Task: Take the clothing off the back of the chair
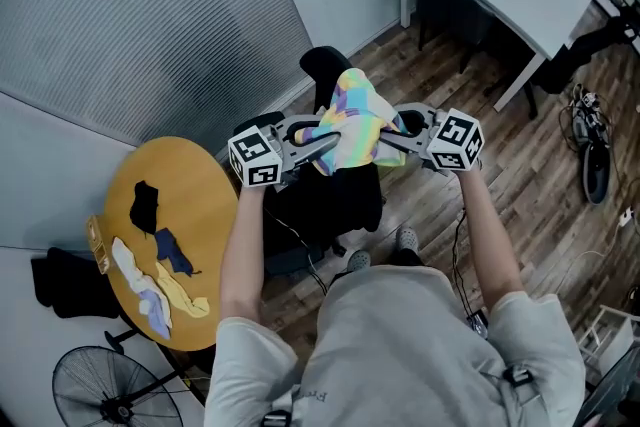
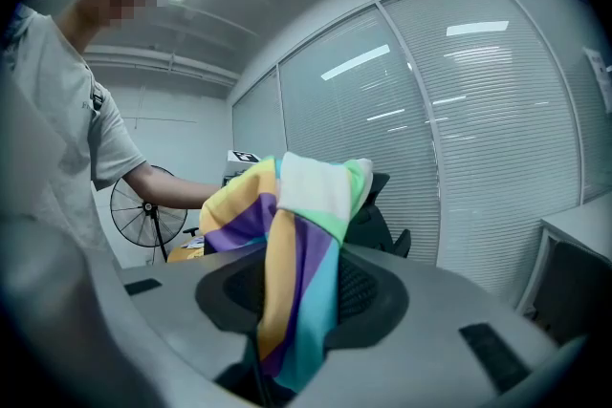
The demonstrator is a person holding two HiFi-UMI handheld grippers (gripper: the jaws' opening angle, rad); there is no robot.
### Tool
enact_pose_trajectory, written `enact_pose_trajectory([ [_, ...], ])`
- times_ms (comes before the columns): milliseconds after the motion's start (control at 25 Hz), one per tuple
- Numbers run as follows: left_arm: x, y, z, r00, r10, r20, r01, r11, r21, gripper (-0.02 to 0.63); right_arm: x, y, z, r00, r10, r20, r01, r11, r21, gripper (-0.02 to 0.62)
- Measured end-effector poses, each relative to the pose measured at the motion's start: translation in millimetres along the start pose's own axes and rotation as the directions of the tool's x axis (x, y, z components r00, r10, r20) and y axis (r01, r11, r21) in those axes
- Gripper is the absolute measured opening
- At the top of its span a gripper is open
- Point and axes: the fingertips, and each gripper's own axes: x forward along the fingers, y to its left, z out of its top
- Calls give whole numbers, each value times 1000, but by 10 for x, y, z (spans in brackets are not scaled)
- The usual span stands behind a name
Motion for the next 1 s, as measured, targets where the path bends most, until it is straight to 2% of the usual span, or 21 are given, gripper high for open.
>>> enact_pose_trajectory([
  [360, -2, -30, 28, 996, 87, 6, -87, 995, 37, 78, -56, 46, 35, 994, -106, 3, 106, 994, -27, 117],
  [600, -52, -42, 27, 985, 159, 71, -161, 987, 21, 67, -126, 81, 88, 977, -210, -28, 204, 970, -129, 110],
  [760, -79, -34, 29, 975, 203, 92, -205, 979, 10, 67, -173, 104, 146, 969, -239, -70, 223, 958, -180, 109],
  [1000, -127, -14, 79, 960, 259, 102, -260, 965, 0, 67, -216, 115, 240, 960, -271, -73, 252, 947, -199, 109],
])
